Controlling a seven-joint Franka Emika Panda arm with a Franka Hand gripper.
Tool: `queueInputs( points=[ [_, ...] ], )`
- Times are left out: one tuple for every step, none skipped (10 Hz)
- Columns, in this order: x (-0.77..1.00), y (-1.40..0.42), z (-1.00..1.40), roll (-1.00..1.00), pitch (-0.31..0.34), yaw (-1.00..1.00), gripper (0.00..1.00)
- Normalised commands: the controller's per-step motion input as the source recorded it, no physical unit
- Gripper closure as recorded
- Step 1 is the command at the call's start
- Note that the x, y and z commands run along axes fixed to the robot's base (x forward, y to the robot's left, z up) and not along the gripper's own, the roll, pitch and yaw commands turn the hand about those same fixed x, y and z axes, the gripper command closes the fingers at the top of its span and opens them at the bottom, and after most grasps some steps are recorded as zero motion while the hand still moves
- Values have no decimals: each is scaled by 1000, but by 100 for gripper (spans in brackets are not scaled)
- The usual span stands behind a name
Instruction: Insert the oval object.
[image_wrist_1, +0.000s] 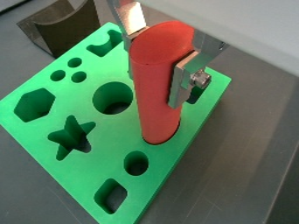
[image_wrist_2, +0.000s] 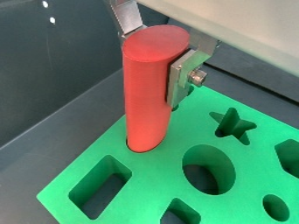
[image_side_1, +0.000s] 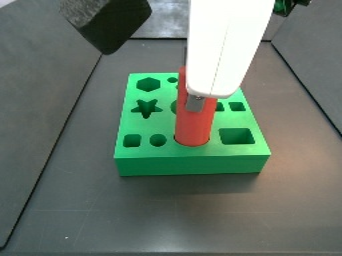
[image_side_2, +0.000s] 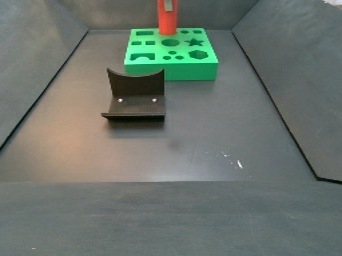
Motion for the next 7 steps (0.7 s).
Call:
queueInputs(
  points=[
    [0, 0, -243, 0, 0, 0, 100],
    [0, 0, -237, 0, 0, 0, 100],
    [0, 0, -240, 0, 0, 0, 100],
    [0, 0, -266, 0, 0, 0, 100],
    [0, 0, -217, 0, 0, 0, 100],
    [0, 0, 0, -11, 0, 0, 100],
    [0, 0, 0, 0, 0, 0, 100]
  ],
)
